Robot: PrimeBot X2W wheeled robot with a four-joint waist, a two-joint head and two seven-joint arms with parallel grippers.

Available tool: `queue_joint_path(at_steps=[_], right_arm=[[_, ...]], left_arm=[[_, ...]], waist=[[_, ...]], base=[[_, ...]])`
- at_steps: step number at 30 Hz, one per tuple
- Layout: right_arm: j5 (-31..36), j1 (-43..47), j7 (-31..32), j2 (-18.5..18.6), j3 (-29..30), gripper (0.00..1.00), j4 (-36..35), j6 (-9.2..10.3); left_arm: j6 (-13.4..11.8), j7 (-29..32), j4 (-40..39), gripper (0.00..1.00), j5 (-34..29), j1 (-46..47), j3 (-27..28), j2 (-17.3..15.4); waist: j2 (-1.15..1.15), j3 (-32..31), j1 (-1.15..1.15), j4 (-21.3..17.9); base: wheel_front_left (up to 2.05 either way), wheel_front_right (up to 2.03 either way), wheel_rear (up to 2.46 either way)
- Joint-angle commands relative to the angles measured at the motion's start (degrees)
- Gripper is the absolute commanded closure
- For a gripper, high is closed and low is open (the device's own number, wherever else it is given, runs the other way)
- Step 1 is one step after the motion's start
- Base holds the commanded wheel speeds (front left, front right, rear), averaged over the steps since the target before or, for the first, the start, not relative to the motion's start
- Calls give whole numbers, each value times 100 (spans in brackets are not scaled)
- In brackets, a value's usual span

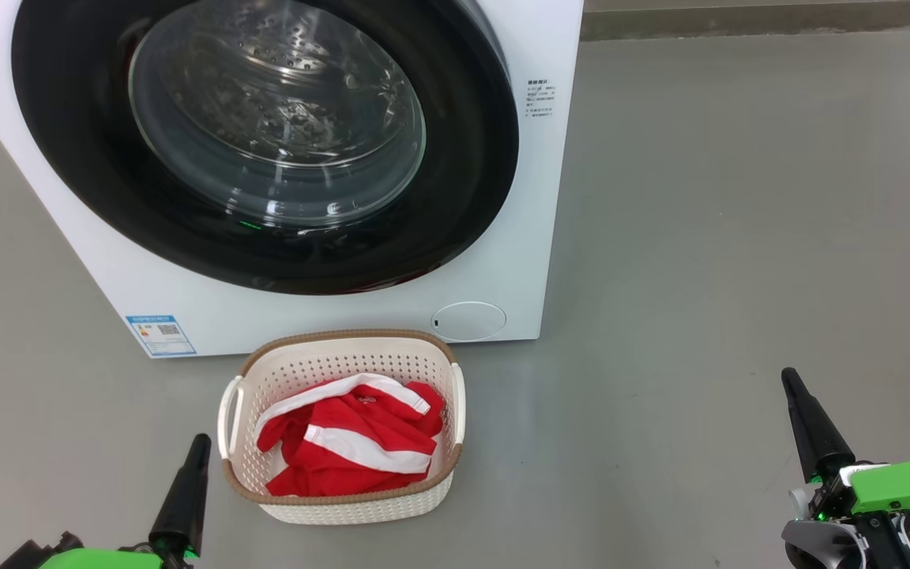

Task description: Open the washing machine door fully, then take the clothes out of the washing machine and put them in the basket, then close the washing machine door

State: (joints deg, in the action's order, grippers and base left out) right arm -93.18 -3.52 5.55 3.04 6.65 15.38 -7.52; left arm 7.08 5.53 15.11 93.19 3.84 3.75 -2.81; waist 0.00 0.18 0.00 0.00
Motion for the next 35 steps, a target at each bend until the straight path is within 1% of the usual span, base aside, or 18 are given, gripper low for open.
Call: queue_joint_path(at_steps=[1, 35], right_arm=[[34, -258, 28, 45, -95, 100, -140, 3], [61, -261, 54, 22, -62, 100, -138, 3]], left_arm=[[41, 40, -109, 100, -45, 228, 208, -59], [41, 63, -108, 100, -69, 231, 236, -39]], waist=[[0, 0, 0, 0], [0, 0, 0, 0]], base=[[0, 0, 0], [0, 0, 0]])
